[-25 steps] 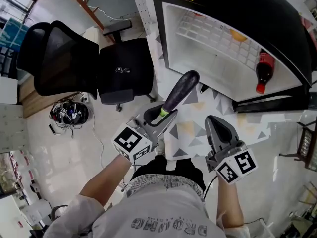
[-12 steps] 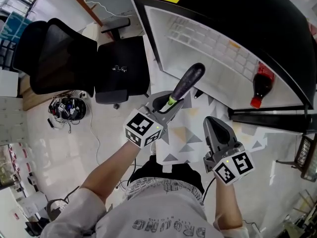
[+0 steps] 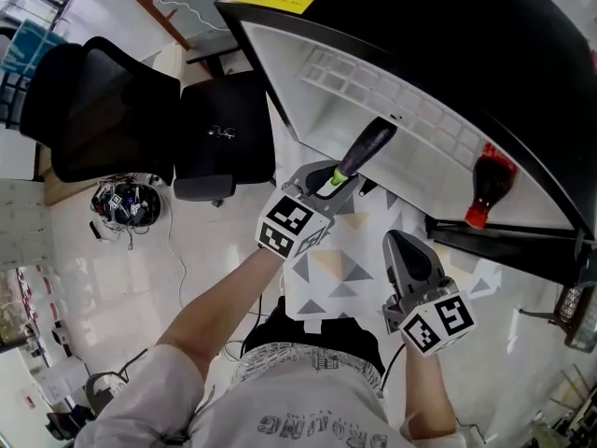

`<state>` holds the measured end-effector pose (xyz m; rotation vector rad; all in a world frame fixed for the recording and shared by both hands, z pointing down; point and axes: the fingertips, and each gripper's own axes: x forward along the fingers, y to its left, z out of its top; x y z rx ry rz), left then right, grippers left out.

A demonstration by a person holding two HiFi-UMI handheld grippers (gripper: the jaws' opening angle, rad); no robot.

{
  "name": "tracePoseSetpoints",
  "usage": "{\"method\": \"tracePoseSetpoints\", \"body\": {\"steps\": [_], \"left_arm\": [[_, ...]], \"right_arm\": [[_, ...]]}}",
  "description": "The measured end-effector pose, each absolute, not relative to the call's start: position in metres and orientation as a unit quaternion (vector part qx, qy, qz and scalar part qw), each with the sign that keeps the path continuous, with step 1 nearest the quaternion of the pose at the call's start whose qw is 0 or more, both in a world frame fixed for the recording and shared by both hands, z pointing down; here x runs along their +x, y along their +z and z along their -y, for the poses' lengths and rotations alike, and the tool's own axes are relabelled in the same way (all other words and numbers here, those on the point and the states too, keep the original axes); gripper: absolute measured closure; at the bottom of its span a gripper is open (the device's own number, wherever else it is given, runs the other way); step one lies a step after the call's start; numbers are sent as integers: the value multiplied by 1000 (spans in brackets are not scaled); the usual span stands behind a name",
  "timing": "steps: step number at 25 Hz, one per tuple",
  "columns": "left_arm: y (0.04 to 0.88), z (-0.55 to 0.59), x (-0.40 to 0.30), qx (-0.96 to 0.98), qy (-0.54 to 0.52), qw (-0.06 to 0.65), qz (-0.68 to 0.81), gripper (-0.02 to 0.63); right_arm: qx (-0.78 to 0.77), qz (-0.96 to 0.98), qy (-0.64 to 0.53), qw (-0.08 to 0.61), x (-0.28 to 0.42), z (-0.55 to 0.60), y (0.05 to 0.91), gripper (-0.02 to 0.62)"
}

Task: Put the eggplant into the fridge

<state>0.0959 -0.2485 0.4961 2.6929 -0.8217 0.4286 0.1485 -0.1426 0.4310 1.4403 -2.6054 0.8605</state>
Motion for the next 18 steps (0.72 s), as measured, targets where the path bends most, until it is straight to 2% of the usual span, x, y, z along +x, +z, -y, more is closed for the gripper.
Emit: {"method": "tracePoseSetpoints", "body": {"steps": [18], "left_arm": [[544,283,139,919,208,132,309,491]], "right_arm": [[471,837,277,20,176,150,443,592]]}}
